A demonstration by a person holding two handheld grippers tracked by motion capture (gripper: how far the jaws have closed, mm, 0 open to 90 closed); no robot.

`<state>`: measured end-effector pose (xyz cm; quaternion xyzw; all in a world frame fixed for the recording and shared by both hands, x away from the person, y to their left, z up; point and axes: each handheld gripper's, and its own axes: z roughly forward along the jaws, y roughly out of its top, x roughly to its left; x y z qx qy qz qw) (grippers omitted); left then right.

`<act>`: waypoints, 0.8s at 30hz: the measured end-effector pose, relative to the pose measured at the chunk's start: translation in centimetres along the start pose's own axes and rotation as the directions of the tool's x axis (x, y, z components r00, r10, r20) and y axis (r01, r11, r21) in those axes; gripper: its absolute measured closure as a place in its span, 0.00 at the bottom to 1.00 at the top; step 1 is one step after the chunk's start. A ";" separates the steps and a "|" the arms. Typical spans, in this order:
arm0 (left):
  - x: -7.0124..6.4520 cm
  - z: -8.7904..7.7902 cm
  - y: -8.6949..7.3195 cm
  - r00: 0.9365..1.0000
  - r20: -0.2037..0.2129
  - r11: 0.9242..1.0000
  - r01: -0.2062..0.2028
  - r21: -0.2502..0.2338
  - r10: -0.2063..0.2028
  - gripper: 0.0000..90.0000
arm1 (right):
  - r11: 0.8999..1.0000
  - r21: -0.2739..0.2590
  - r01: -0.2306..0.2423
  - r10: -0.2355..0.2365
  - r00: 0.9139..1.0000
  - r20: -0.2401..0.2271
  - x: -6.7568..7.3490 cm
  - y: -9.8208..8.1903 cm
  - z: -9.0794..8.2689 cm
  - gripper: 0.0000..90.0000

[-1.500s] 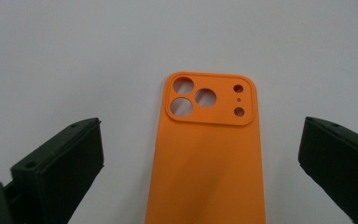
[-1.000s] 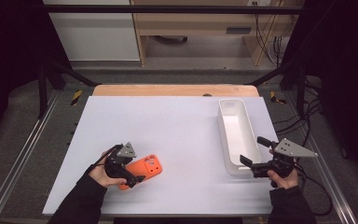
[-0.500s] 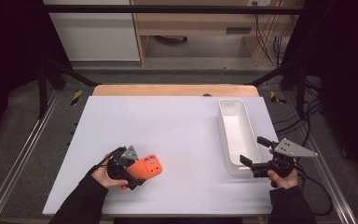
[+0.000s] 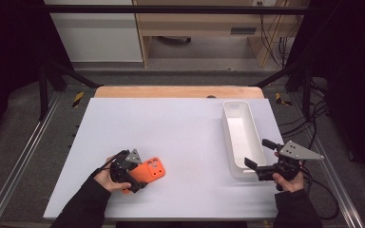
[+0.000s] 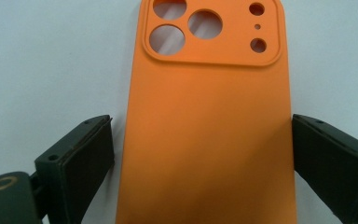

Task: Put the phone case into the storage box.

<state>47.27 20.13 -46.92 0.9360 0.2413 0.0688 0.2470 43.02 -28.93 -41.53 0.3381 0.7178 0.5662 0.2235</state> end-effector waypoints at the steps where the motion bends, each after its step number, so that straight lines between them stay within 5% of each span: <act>1: 0.0 0.0 0.0 1.000 0.000 1.000 -0.001 0.001 0.001 0.08 | 1.000 0.000 0.000 0.000 1.000 0.000 0.0 0.0 0.0 0.00; 24: -0.3 -0.3 0.5 1.000 0.006 0.999 -0.029 0.036 0.029 0.17 | 1.000 0.001 0.001 -0.001 1.000 -0.003 0.0 0.0 0.0 0.00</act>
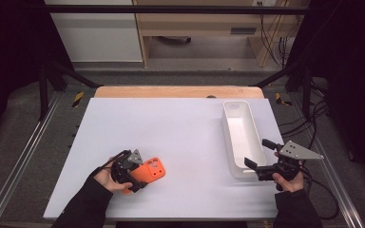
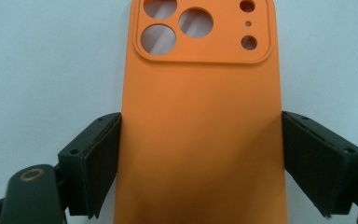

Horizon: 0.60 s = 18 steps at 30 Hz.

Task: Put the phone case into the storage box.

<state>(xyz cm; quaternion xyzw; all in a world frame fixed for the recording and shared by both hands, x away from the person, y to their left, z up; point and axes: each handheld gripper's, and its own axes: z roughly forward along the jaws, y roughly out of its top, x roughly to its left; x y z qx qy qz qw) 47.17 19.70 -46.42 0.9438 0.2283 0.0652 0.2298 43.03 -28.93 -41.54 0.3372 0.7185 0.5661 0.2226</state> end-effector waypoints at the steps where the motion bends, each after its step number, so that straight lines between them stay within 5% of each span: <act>1: 0.0 0.0 0.0 1.000 0.000 1.000 -0.001 -0.001 0.001 0.17 | 1.000 -0.001 0.000 0.000 1.000 0.002 0.0 0.0 0.0 0.00; 18: -0.3 -2.0 0.4 1.000 -0.020 0.996 -0.002 -0.088 0.000 0.17 | 1.000 0.001 0.002 -0.002 1.000 0.000 0.0 0.0 0.0 0.00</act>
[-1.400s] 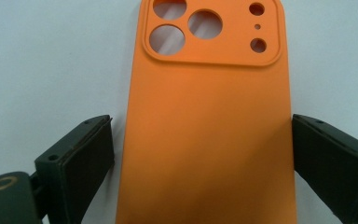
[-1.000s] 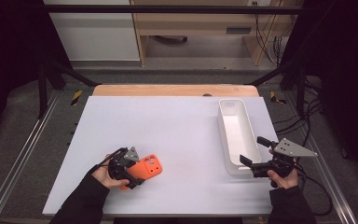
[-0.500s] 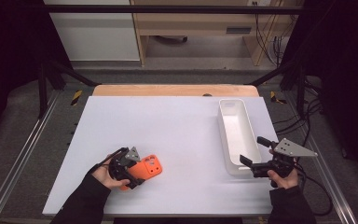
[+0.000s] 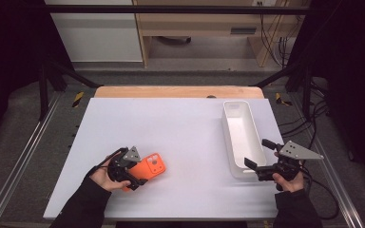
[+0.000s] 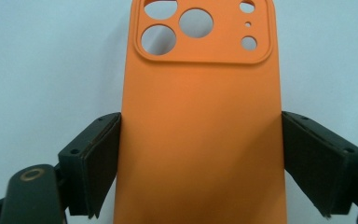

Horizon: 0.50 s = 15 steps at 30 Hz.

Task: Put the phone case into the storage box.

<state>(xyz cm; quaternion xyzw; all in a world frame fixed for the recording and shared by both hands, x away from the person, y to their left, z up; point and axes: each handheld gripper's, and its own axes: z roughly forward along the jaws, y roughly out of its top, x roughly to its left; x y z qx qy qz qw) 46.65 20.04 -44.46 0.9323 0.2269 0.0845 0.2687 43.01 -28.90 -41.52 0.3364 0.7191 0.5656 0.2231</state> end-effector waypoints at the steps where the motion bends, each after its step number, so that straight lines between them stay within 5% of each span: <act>1: -0.1 -0.2 0.1 1.000 0.000 1.000 0.002 -0.007 -0.002 0.17 | 1.000 0.000 0.001 -0.001 1.000 0.000 0.0 0.0 0.0 0.00; 15: -1.9 -1.5 1.5 0.997 -0.016 0.995 -0.077 -0.066 0.076 0.17 | 1.000 0.000 0.011 -0.011 1.000 -0.002 0.1 0.1 0.0 0.00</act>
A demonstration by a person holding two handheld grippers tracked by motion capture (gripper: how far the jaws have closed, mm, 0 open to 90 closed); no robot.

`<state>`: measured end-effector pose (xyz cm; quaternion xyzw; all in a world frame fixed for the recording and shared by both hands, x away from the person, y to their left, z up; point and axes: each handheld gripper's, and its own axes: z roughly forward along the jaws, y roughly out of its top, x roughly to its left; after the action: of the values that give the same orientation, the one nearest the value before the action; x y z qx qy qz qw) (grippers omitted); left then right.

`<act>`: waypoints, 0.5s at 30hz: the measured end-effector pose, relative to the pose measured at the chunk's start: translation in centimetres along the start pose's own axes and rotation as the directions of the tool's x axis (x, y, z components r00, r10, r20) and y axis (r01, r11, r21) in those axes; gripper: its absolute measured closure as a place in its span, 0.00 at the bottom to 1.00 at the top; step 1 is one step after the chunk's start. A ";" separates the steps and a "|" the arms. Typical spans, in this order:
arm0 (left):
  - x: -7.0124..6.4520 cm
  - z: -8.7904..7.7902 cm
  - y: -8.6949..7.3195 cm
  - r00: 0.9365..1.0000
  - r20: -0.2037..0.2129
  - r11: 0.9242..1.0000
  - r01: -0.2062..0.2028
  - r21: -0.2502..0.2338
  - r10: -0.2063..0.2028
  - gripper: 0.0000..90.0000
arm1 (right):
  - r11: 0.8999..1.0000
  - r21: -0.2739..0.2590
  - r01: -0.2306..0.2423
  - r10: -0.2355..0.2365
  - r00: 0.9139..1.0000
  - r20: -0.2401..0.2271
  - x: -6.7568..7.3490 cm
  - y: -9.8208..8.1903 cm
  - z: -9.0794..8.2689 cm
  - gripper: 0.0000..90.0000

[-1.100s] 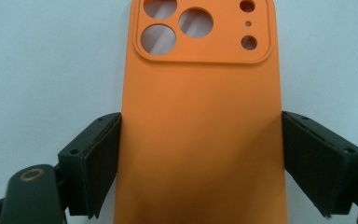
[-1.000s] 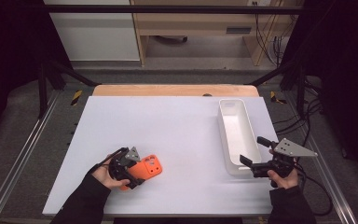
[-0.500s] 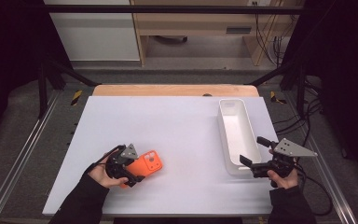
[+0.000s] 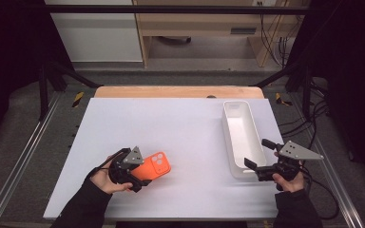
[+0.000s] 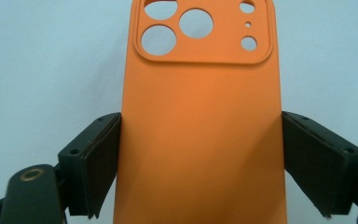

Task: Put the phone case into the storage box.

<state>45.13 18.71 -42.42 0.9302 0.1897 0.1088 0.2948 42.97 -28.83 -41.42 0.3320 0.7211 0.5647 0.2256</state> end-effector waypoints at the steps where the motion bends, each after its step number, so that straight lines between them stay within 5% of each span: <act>1: -0.1 -0.1 0.1 1.000 0.002 1.000 -0.003 -0.002 0.003 0.17 | 1.000 0.000 0.003 -0.003 1.000 -0.001 0.0 0.0 0.0 0.00; 15: -1.5 -0.6 1.2 0.997 -0.009 0.997 -0.071 -0.038 0.071 0.17 | 1.000 0.009 0.030 -0.030 0.999 -0.015 0.6 0.3 0.3 0.00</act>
<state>43.94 17.45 -41.40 0.9300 0.1557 0.1265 0.3079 42.88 -28.15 -41.16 0.3180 0.7302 0.5605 0.2272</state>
